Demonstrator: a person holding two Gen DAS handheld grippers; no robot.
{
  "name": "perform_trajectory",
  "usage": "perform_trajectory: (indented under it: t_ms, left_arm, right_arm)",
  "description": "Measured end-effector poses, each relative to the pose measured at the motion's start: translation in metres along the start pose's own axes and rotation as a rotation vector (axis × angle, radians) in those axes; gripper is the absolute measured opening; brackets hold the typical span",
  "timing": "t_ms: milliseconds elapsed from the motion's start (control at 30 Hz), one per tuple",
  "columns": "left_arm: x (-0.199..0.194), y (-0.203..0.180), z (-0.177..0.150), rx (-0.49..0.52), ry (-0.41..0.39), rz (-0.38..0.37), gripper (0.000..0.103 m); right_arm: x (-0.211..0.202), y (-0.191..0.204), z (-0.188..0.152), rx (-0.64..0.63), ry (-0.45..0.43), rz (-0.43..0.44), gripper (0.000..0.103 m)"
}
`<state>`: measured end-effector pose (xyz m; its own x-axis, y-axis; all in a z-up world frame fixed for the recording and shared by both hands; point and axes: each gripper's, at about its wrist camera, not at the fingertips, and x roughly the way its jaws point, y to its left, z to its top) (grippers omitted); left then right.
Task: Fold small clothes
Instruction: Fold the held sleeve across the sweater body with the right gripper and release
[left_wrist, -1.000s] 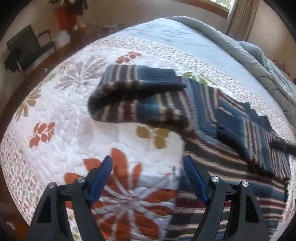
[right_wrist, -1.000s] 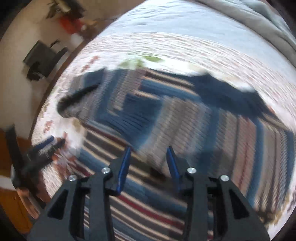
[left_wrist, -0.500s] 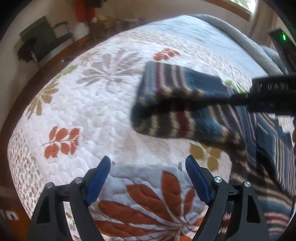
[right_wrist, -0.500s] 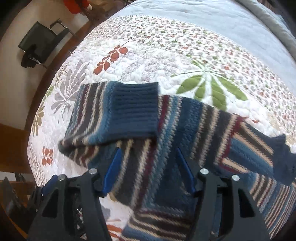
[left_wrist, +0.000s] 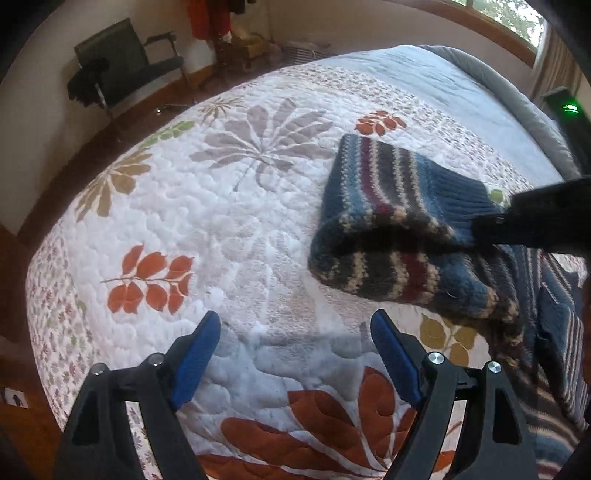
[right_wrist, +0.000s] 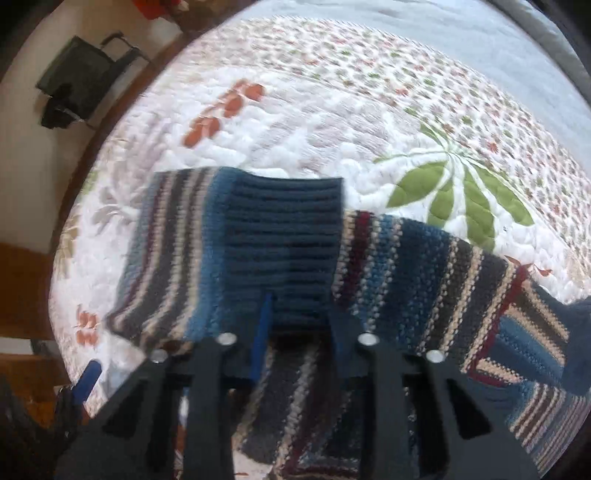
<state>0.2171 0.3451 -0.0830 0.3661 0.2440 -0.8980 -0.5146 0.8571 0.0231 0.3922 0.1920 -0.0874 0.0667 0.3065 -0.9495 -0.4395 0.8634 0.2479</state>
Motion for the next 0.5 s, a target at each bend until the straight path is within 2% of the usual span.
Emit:
perform_trajectory:
  t_ms: [133,233,400,500]
  left_arm:
    - [-0.003,0.004,0.001,-0.042,0.003,-0.021,0.084]
    - [-0.011,0.002,0.001,-0.033,-0.024,-0.004,0.084]
    - [-0.02,-0.009,-0.001,-0.036,-0.043,-0.018,0.086]
    - [-0.023,-0.03,-0.006,0.015,-0.044,-0.024,0.086]
  right_arm:
    - [-0.037,-0.004,-0.01,-0.005,-0.076,0.072,0.021]
    - [-0.073,-0.01,-0.023,-0.019,-0.135,0.081,0.021]
    - [-0.131,-0.042,-0.055,-0.013,-0.216,0.056,0.021]
    - [-0.165,-0.083,-0.085,0.019,-0.244,-0.002,0.021]
